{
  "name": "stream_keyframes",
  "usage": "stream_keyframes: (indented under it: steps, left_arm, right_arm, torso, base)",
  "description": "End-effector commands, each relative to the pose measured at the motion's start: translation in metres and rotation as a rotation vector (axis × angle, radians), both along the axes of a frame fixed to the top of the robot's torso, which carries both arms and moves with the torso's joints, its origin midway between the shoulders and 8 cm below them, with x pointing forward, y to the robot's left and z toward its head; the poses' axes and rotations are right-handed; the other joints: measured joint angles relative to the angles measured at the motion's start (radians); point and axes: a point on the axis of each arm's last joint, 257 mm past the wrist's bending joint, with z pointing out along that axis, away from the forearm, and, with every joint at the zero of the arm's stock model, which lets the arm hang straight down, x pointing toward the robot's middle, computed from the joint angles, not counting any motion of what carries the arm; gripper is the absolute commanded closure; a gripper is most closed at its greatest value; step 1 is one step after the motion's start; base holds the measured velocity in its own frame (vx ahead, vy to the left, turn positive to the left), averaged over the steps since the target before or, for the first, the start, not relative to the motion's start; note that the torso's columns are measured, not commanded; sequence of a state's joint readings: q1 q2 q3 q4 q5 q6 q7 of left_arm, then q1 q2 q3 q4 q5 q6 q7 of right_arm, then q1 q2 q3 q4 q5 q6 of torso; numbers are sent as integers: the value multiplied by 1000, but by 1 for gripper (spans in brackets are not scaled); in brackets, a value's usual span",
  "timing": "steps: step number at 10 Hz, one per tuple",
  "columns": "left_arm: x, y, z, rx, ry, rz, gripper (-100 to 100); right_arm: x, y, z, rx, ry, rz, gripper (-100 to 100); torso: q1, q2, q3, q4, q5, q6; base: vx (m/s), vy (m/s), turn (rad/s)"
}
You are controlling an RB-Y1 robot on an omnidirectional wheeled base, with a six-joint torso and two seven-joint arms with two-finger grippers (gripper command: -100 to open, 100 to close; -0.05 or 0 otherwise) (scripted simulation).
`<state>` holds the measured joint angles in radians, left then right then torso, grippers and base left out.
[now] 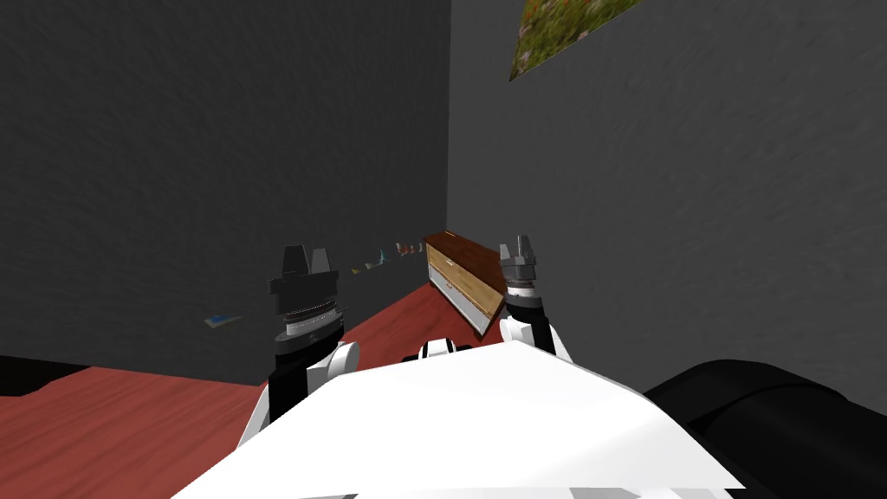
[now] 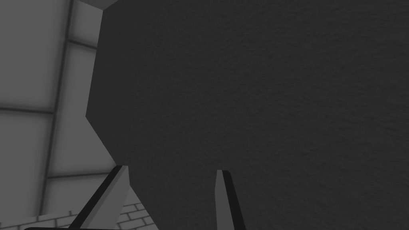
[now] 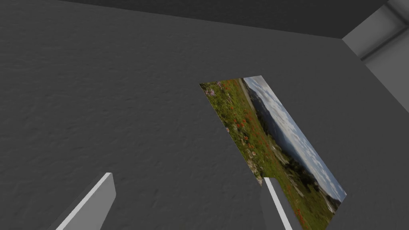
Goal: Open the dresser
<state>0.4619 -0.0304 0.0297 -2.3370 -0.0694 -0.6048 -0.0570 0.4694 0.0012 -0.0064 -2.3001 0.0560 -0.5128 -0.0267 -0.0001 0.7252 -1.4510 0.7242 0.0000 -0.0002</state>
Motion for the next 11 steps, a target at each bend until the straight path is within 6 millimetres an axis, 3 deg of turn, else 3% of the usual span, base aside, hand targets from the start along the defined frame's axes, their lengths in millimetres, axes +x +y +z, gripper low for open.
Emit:
stream_keyframes:
  steps: [1,8,9,11]
  left_arm:
    - [0,0,0,0,0,0,0]
    - [0,0,0,0,0,0,0]
    - [0,0,0,0,0,0,0]
    - [0,0,0,0,0,0,0]
  right_arm:
    - [11,9,-15,-113,55,-1,-100]
    - [52,11,-95,-499,276,-135,-100]
    - [52,11,-95,-506,275,-140,-100]
    - [63,5,-125,-637,346,-194,-100]
  torso:
    - [0,9,-19,10,0,0]
    - [0,13,-25,14,0,0]
    - [0,13,-25,14,0,0]
    - [0,13,-25,14,0,0]
  base:
    - [-4,2,92]
    - [-1,4,155]
    - [-1,2,104]
    - [-1,5,199]
